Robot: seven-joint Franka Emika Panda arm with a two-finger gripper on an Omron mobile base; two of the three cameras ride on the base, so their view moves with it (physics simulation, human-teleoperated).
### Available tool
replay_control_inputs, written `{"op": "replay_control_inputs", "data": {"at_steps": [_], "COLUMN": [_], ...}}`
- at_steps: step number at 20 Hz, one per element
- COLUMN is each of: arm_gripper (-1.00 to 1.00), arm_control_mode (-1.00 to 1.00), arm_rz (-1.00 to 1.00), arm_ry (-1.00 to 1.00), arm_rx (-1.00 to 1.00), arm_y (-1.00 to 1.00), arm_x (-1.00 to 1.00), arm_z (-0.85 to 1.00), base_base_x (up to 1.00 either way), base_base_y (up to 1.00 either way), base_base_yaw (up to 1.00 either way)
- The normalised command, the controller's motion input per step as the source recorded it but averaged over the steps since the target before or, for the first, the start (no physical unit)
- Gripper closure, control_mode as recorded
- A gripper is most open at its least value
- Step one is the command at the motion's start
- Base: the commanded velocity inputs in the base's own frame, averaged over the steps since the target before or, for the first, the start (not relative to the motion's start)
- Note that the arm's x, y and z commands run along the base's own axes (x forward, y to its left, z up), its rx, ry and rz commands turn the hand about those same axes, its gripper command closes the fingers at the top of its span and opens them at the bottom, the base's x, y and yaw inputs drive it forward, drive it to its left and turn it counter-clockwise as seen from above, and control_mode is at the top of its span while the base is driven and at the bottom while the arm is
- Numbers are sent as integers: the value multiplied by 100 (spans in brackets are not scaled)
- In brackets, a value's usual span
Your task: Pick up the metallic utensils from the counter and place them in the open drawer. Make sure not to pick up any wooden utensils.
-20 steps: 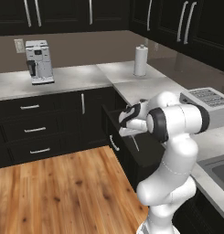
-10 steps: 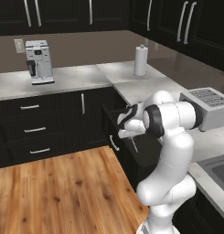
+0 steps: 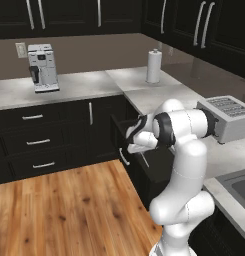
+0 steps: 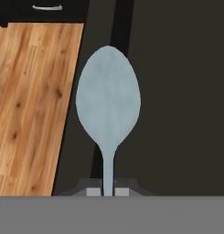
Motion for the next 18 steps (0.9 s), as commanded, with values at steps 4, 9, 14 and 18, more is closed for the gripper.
{"op": "replay_control_inputs", "data": {"at_steps": [4,9,14,18], "arm_gripper": [100,100,100,100], "arm_control_mode": [-100,-100,-100,-100], "arm_rz": [-3,-4,-6,-7], "arm_ry": [0,0,0,0], "arm_rx": [0,0,0,0], "arm_y": [19,23,37,46], "arm_x": [7,5,0,0], "arm_z": [0,0,-2,-13], "base_base_x": [0,0,0,0], "base_base_y": [0,0,0,0], "base_base_yaw": [0,0,0,0]}}
